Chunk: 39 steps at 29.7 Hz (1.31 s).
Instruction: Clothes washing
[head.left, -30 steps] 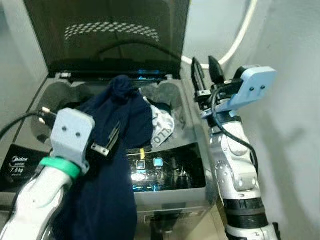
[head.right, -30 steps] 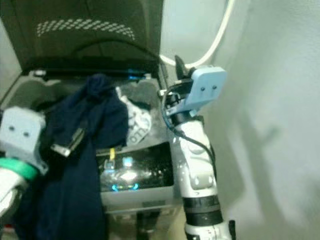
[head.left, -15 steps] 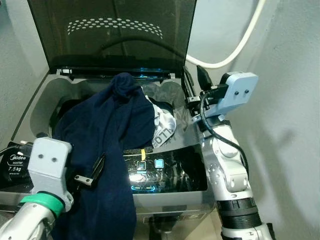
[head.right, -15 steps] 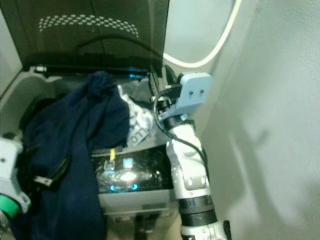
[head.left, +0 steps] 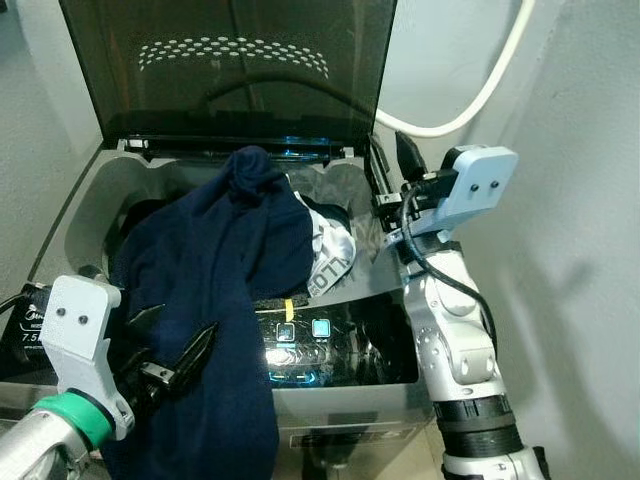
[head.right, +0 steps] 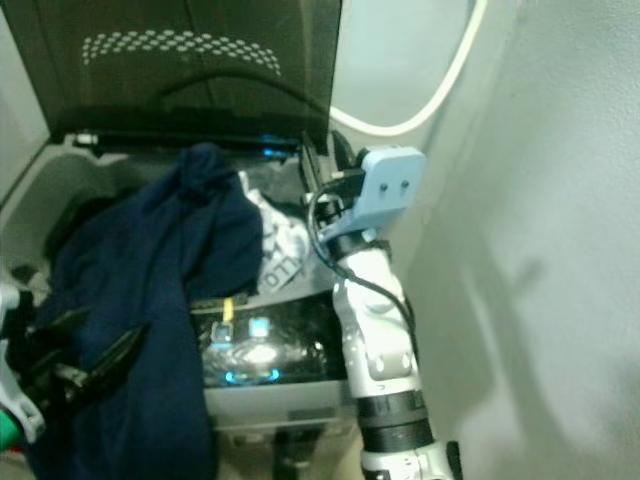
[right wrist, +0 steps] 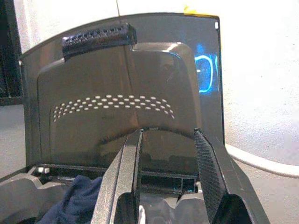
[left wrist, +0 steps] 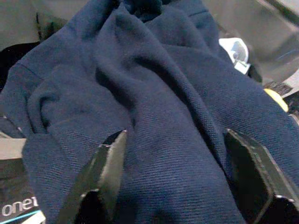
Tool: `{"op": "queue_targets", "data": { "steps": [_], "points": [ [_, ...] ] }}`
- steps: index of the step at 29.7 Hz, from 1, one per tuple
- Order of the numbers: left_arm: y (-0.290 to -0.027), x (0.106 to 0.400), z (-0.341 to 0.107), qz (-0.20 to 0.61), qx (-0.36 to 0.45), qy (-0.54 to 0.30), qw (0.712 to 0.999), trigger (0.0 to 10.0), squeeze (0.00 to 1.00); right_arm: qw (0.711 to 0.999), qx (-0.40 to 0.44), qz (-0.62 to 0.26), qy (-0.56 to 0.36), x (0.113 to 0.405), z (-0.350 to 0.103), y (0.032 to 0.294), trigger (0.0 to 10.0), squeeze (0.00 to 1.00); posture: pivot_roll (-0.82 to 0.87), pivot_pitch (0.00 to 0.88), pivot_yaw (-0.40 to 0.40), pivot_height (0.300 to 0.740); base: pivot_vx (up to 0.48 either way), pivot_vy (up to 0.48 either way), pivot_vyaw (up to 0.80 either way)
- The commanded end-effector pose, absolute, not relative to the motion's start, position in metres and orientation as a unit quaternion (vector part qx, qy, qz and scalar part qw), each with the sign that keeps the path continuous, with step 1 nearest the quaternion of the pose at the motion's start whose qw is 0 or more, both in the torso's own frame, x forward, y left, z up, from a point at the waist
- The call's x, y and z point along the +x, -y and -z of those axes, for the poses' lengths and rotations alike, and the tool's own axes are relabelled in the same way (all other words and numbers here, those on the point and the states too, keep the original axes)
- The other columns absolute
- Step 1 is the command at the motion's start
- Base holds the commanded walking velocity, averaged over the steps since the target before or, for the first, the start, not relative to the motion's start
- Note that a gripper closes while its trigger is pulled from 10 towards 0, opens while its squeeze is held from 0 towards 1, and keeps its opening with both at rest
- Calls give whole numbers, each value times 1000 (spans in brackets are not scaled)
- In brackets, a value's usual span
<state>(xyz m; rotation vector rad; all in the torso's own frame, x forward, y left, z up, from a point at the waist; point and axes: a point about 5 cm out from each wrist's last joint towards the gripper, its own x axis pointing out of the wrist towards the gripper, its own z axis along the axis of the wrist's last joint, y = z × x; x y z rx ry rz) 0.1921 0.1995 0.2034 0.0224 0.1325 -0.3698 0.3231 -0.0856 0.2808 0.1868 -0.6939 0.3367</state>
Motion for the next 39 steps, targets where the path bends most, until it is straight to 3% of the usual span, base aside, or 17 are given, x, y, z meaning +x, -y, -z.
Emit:
{"op": "queue_targets", "data": {
  "steps": [1, 15, 17, 18, 19, 21, 22, 23, 25, 31, 33, 34, 35, 36, 37, 39],
  "points": [
    [-201, 191, -175, 184, -13, -162, 969, 0, 0, 921, 92, -158, 343, 323, -281, 88, 10000, 0, 145, 74, 11, 740, 0, 0, 0],
    [-206, 201, -182, 155, 69, -130, 977, 0, 0, 920, 96, -159, 344, 323, -281, 86, 10000, 0, 140, 68, 12, 740, 0, 0, 0],
    [-205, 209, -187, 143, 85, -99, 981, 0, 0, 920, 96, -158, 345, 323, -282, 87, 10000, 0, 133, 67, 15, 740, 0, 0, 0],
    [-201, 225, -199, 125, 100, -43, 986, 0, 0, 921, 95, -155, 344, 323, -282, 88, 10000, 0, 128, 68, 12, 740, 0, 0, 0],
    [-191, 247, -219, 105, 122, 36, 986, 10000, 0, 921, 94, -153, 345, 323, -282, 89, 10000, 0, 113, 68, 7, 740, 0, 0, 0],
    [-191, 247, -219, 105, 122, 36, 986, 10000, 0, 921, 94, -153, 345, 323, -282, 89, 10000, 0, 113, 68, 7, 740, 0, 0, 0],
    [-180, 265, -242, 99, 133, 108, 980, 10000, 0, 921, 94, -152, 346, 323, -283, 89, 10000, 0, 104, 70, 4, 740, 0, 0, 0],
    [-180, 265, -242, 99, 133, 108, 980, 10000, 0, 921, 94, -152, 346, 323, -283, 89, 10000, 0, 104, 70, 4, 740, 0, 0, 0],
    [-159, 300, -292, 90, 150, 227, 958, 10000, 0, 921, 92, -150, 348, 323, -285, 90, 10000, 0, 94, 70, 3, 740, 0, 0, 0],
    [-147, 324, -342, 72, 179, 317, 929, 10000, 0, 921, 90, -146, 350, 323, -286, 92, 10000, 0, 78, 73, 3, 740, 0, 0, 0],
    [-140, 331, -388, 40, 222, 397, 890, 10000, 0, 921, 91, -144, 350, 321, -285, 92, 10000, 0, 52, 75, 11, 740, 0, 0, 0],
    [-140, 331, -388, 40, 222, 397, 890, 10000, 0, 921, 91, -144, 350, 321, -285, 92, 10000, 0, 52, 75, 11, 740, 0, 0, 0],
    [-138, 330, -411, 18, 244, 434, 867, 10000, 0, 921, 91, -142, 350, 320, -285, 92, 10000, 0, 52, 75, 11, 740, 0, 0, 0],
    [-138, 330, -411, 18, 244, 434, 867, 10000, 0, 921, 91, -142, 350, 320, -285, 92, 10000, 0, 52, 75, 11, 740, 0, 0, 0],
    [-138, 328, -429, -12, 274, 466, 841, 10000, 0, 922, 90, -138, 350, 319, -284, 93, 10000, 0, 47, 74, 21, 740, 0, 0, 0],
    [-138, 327, -438, -31, 293, 484, 824, 10000, 0, 922, 90, -136, 350, 319, -284, 93, 10000, 0, 47, 74, 21, 740, 0, 0, 0]
  ]
}}
